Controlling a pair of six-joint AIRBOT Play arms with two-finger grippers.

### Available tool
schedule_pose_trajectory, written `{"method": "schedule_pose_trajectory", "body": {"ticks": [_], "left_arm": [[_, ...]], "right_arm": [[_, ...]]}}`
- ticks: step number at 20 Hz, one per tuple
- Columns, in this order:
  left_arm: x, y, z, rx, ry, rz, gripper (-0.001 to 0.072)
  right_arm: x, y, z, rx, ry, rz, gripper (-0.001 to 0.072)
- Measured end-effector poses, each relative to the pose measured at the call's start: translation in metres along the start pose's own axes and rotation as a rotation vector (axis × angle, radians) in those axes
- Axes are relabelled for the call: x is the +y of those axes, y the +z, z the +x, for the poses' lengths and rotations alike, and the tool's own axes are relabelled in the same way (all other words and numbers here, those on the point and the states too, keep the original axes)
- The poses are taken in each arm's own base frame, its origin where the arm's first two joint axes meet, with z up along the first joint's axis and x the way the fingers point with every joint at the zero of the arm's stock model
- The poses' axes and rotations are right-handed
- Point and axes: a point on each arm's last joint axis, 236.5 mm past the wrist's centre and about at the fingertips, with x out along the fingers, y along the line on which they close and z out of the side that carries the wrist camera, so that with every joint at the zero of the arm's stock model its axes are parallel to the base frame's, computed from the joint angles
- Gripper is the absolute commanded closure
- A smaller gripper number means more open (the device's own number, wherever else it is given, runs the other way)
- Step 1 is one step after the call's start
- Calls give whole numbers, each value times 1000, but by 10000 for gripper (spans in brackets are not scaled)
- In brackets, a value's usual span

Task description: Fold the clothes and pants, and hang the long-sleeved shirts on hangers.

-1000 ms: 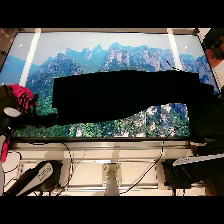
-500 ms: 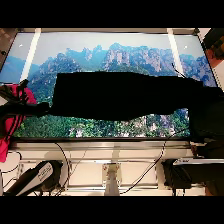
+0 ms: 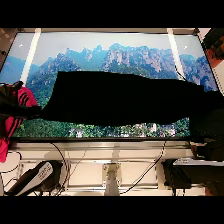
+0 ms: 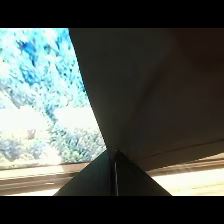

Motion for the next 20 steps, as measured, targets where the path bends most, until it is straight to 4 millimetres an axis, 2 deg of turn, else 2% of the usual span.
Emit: {"method": "schedule_pose_trajectory", "body": {"ticks": [4, 8, 16, 20], "left_arm": [[5, 18, -22, -84, -33, -14, 702], [6, 27, -30, -127, -47, 5, 702], [15, 41, -21, -156, -54, 4, 703], [18, 45, -18, -163, -49, 43, 703]], "right_arm": [[-1, -7, -8, -15, -37, -5, 694], [-5, -16, -18, -43, -95, -9, 695], [-19, -60, -13, -31, -152, 32, 696], [-40, -73, -31, -87, -163, 125, 695]]}}
